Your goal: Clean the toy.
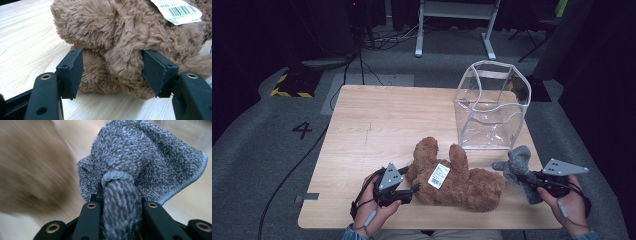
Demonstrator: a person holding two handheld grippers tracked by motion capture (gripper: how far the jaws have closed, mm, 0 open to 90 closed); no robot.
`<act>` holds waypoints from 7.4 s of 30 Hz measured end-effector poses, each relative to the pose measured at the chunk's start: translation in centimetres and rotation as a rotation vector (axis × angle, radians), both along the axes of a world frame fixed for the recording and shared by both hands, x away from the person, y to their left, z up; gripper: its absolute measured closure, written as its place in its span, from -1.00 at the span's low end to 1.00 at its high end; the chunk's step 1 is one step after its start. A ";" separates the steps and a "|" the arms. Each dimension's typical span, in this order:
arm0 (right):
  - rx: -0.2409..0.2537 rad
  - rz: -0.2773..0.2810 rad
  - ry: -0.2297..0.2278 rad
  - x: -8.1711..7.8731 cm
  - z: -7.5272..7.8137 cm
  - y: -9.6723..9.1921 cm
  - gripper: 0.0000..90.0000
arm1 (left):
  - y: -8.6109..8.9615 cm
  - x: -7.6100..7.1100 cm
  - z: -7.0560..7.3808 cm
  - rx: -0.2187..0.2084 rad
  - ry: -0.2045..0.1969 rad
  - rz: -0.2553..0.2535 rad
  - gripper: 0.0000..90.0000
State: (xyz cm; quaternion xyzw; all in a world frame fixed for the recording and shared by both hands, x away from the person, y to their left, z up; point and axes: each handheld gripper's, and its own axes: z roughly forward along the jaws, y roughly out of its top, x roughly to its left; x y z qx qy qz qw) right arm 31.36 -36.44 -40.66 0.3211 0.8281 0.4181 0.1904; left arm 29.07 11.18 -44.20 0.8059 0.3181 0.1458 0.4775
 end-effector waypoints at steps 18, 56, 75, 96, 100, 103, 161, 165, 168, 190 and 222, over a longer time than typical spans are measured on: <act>0.008 0.532 -0.069 0.2 3.9 21.9 0.67 | 0.0 0.1 0.0 0.002 0.002 -0.007 -0.21; -0.090 0.151 -0.136 -4.2 3.7 5.8 0.66 | -0.7 0.5 0.1 -0.005 -0.005 -0.011 -0.22; -0.114 0.460 -0.123 -4.5 -0.1 17.5 0.66 | -0.8 0.7 0.1 -0.002 0.012 -0.010 -0.24; -0.191 0.115 -0.072 -3.8 -1.4 4.3 0.67 | -1.5 0.9 0.1 -0.041 0.011 -0.014 -0.24; -0.199 0.077 -0.054 -1.4 -2.4 3.1 0.68 | -1.5 1.0 0.1 -0.045 0.005 -0.016 -0.23; -0.232 0.035 -0.034 1.3 -3.1 2.5 0.68 | -1.7 0.9 0.3 -0.045 0.005 -0.020 -0.23; 0.202 0.355 0.210 -1.5 -2.0 8.5 0.65 | 1.3 -0.8 2.5 -0.108 -0.070 0.046 -0.20; 0.208 0.224 0.245 0.1 -3.0 7.8 0.22 | 1.0 -0.7 2.3 -0.102 -0.068 0.038 -0.21; 0.211 0.147 0.169 0.9 -3.5 7.5 -0.09 | 0.9 -0.6 2.1 -0.075 -0.063 0.041 -0.23; 0.088 0.061 -0.140 0.6 -1.2 4.6 -0.36 | -0.2 0.9 -0.6 -0.016 0.027 -0.002 -0.26; 0.003 0.361 -0.085 1.6 5.1 14.4 0.60 | -0.3 0.6 -1.0 0.001 0.047 -0.014 -0.24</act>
